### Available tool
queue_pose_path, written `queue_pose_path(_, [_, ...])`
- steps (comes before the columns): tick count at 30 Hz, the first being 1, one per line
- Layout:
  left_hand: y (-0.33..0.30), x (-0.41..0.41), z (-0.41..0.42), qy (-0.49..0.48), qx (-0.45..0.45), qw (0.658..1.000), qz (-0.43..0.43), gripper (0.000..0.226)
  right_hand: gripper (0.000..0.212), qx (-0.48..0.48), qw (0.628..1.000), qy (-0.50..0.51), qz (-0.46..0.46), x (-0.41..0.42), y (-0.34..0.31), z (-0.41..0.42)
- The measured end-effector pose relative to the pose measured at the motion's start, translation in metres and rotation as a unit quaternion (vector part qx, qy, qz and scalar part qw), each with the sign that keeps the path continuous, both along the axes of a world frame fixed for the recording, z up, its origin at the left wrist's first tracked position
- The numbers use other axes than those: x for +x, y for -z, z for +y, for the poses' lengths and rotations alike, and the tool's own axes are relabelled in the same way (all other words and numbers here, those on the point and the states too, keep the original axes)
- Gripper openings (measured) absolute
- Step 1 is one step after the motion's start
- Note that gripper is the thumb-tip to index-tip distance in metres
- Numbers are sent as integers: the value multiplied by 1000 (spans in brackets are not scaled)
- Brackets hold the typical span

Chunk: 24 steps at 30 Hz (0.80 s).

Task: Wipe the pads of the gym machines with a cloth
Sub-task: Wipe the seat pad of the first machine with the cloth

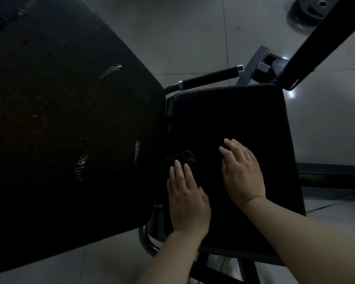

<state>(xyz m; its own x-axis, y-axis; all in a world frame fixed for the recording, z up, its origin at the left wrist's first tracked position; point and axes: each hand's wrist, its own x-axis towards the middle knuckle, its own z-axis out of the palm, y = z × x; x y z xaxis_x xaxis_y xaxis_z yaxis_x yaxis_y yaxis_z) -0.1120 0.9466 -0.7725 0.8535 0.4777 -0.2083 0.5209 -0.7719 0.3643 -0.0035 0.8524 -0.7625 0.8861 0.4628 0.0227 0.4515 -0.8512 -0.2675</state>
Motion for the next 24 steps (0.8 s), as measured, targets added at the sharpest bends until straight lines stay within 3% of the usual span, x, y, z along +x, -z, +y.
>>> queue_pose_path(3, [0,43,24,-6,-16,1000,2,64,37,-4,1000,10,-10,-3,0,-1])
queue_pose_path(10, [-8,129,59,-155,-72,985,-20,56,28,12,999,17,-29,-1,5,1])
queue_pose_path(15, [2,47,18,-45,7,998,-47,56,31,8,999,27,-42,-1,4,3])
queue_pose_path(18, [6,23,8,-8,5,1000,-21,59,36,8,999,29,-35,-2,3,4])
queue_pose_path(24, [-6,139,52,-27,-2,1000,8,59,37,-4,999,26,-40,-1,2,5])
